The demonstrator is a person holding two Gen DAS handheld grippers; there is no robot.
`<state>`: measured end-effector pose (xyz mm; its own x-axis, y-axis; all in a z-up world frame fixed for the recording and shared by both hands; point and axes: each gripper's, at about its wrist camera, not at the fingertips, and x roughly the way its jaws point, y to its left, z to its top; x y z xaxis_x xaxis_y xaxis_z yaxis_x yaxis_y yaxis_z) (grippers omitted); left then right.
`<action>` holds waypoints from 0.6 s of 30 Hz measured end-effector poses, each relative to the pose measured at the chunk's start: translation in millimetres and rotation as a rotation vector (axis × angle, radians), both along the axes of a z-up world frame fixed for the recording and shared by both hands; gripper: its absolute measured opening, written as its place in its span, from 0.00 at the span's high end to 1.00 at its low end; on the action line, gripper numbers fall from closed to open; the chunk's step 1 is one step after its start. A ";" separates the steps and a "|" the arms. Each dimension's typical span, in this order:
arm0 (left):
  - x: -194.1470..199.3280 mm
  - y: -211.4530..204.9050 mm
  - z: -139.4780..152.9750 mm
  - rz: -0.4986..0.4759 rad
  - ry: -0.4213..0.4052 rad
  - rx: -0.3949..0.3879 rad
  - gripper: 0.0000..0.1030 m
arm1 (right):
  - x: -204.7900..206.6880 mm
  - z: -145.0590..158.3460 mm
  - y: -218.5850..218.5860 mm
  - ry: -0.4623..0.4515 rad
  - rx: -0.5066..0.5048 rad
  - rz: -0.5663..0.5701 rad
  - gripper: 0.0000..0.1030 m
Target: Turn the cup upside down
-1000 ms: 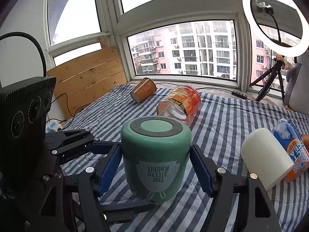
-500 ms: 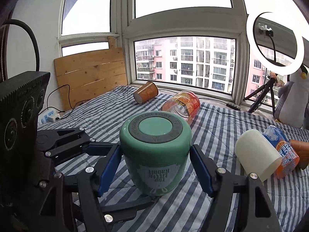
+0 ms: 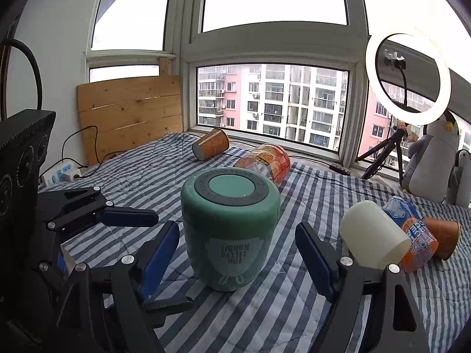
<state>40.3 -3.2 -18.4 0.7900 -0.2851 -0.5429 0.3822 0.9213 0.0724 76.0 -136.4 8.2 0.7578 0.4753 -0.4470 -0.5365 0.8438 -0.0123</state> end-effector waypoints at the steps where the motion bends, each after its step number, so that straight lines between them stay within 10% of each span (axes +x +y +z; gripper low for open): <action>1: -5.8 4.3 1.2 0.017 -0.017 -0.015 0.13 | -4.4 1.3 -3.3 -0.003 0.009 -0.005 0.23; 7: -38.4 31.6 17.9 0.176 -0.178 -0.154 0.05 | -40.3 10.5 -25.3 -0.084 0.062 -0.129 0.19; 18: -64.9 33.9 23.2 0.315 -0.369 -0.160 0.02 | -75.2 17.3 -46.8 -0.253 0.105 -0.402 0.16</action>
<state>-24.6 30.7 4.8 0.9819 -0.0586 -0.1802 0.0594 0.9982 -0.0009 0.8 -183.2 25.6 0.9694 0.1553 -0.1903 -0.1589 0.9873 -0.0035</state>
